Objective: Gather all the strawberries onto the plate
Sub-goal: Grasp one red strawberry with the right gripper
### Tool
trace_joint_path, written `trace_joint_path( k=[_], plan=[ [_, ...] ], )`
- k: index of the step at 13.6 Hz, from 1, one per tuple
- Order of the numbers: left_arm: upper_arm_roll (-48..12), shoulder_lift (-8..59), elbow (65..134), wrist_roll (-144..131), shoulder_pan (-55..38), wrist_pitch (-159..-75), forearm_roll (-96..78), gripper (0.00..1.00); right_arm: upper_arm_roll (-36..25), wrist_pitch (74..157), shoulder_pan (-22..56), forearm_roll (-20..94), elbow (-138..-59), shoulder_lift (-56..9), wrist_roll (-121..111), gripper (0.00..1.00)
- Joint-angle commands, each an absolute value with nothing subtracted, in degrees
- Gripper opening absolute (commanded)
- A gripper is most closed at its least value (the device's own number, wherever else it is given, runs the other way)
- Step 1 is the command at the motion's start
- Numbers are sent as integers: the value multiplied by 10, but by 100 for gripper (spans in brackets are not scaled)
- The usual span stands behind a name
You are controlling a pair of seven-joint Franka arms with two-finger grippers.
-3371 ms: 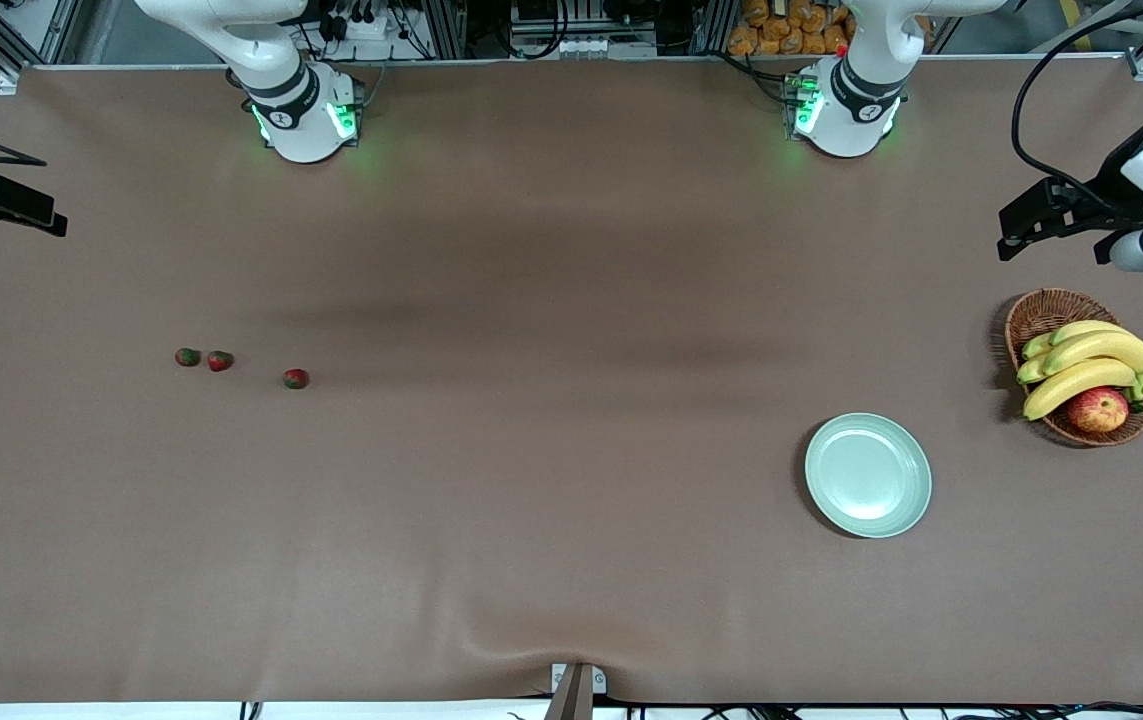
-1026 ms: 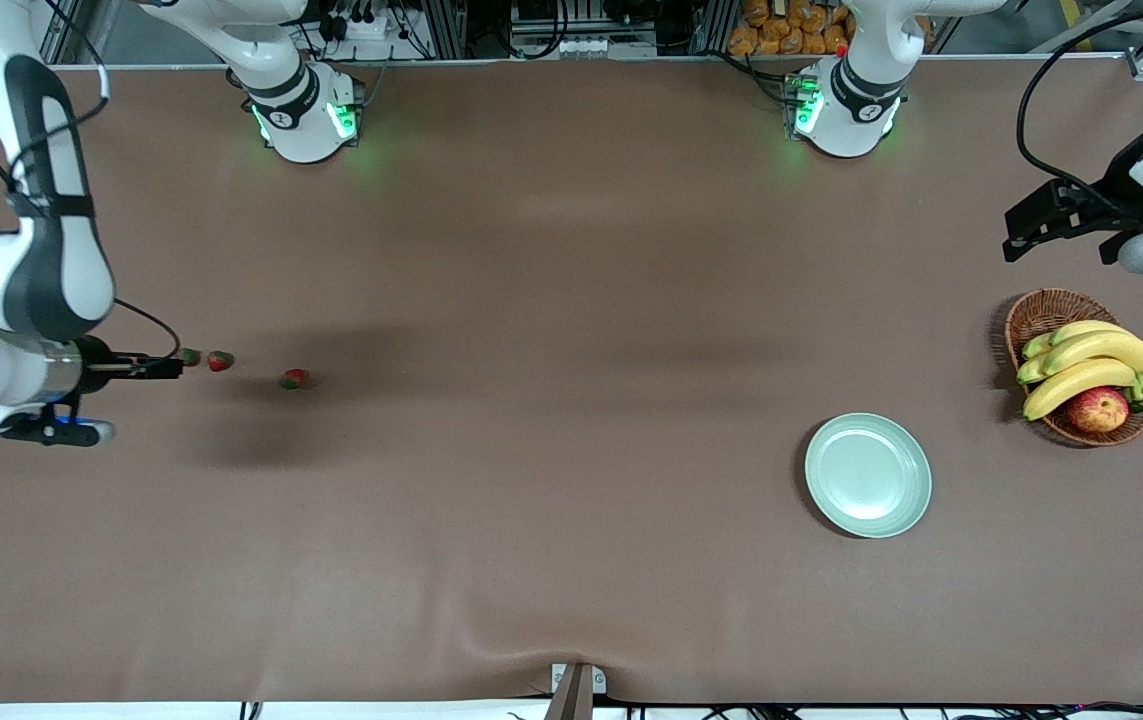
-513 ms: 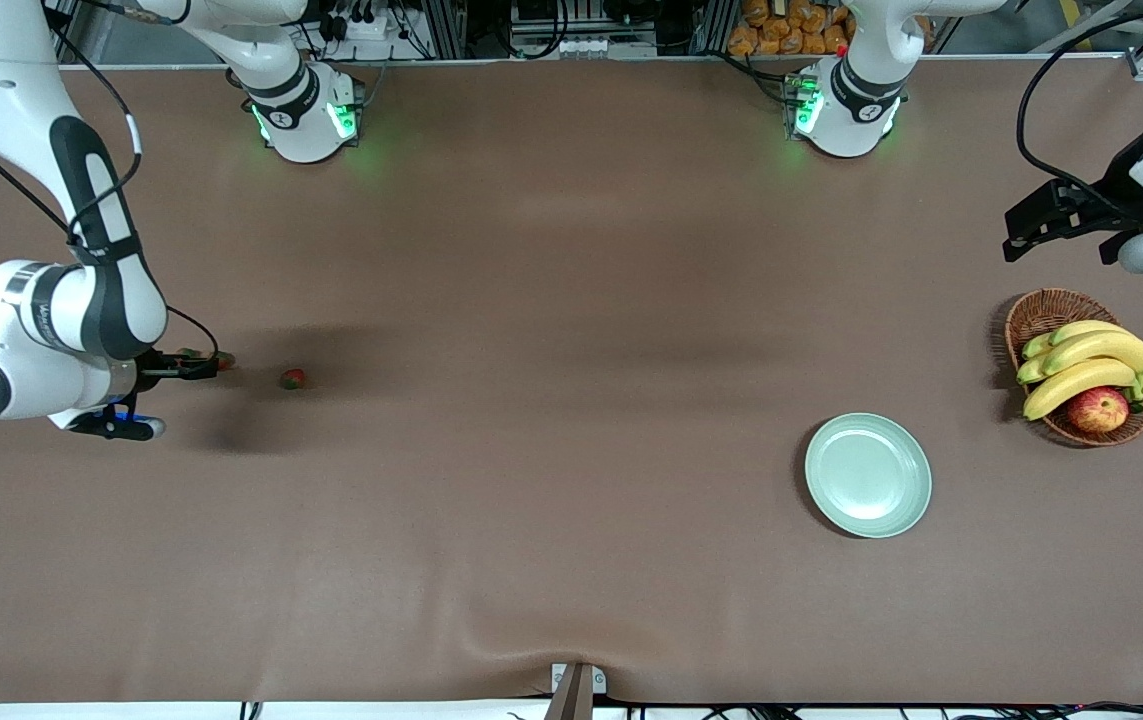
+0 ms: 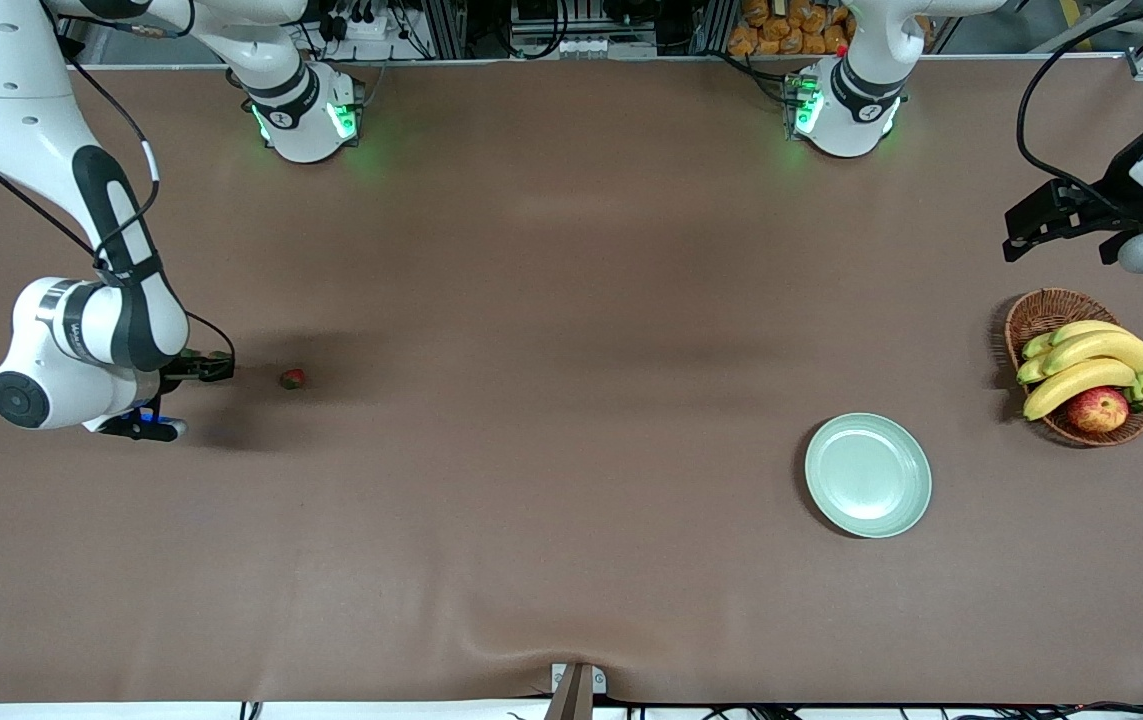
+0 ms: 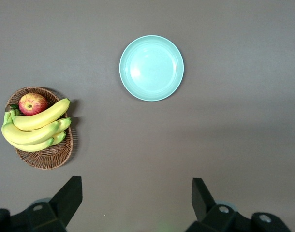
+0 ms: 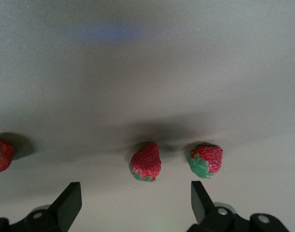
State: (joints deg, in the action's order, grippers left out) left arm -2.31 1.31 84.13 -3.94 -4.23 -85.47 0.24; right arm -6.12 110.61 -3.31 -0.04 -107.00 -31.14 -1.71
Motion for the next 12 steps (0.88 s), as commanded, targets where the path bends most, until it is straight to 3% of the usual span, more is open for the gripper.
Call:
trace_joint_path(
  k=[1, 7, 12],
  plan=[
    [-23, 10, 839, -38, -40, -850, -7, 100, -54, 1108, -40, -3, -1078, -316, -24, 100],
    [-23, 10, 839, -38, -40, -850, -7, 100, -52, 1108, -40, -3, -1085, -326, -23, 94],
    [-23, 10, 839, -38, -40, -850, -5, 100, -52, 1112, -40, -3, -1085, -332, -24, 78]
  ],
)
